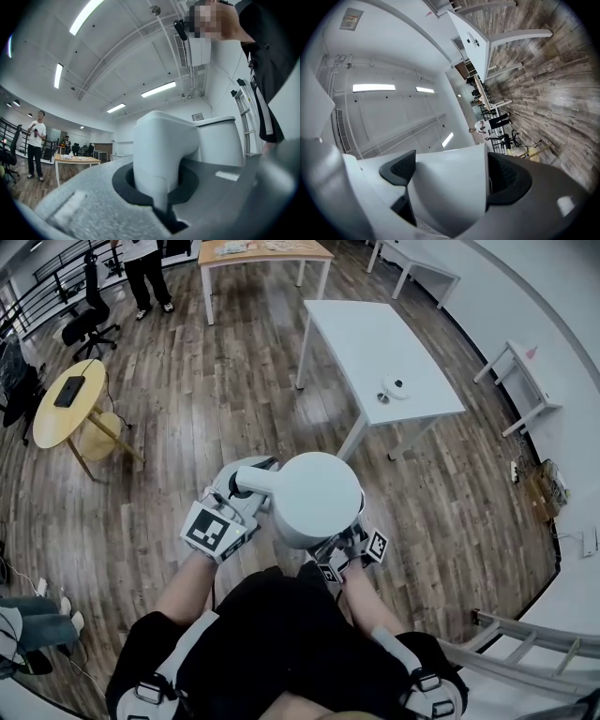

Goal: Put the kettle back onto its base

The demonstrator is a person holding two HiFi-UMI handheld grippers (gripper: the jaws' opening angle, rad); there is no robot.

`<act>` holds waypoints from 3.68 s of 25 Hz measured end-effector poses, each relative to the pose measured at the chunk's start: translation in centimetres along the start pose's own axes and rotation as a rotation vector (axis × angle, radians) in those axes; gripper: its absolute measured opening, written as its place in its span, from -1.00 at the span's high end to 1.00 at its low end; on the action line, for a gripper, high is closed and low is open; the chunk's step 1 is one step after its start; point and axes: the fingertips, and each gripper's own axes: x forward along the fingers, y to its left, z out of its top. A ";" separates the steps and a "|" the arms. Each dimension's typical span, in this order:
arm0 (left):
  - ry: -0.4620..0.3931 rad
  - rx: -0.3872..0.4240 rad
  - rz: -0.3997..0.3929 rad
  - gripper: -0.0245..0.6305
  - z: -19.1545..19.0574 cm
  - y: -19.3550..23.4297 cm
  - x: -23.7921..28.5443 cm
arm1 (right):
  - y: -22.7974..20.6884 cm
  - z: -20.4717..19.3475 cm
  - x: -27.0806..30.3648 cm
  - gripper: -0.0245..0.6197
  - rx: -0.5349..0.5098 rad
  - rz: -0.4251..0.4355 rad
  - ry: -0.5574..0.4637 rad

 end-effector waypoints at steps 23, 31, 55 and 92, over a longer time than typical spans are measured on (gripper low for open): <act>0.011 0.030 0.060 0.92 -2.3 3.5 20.1 | 2.9 20.3 6.8 -0.58 0.030 0.001 0.080; 0.025 0.018 0.033 0.92 -3.6 2.3 25.6 | 4.1 25.3 5.4 -0.58 0.025 0.000 0.031; -0.017 0.000 -0.150 0.92 -5.9 12.1 41.8 | 4.0 39.4 14.7 -0.58 -0.087 0.054 -0.129; -0.134 -0.020 -0.226 0.93 -8.3 14.8 61.1 | 9.9 57.4 17.8 -0.50 -0.390 -0.039 -0.220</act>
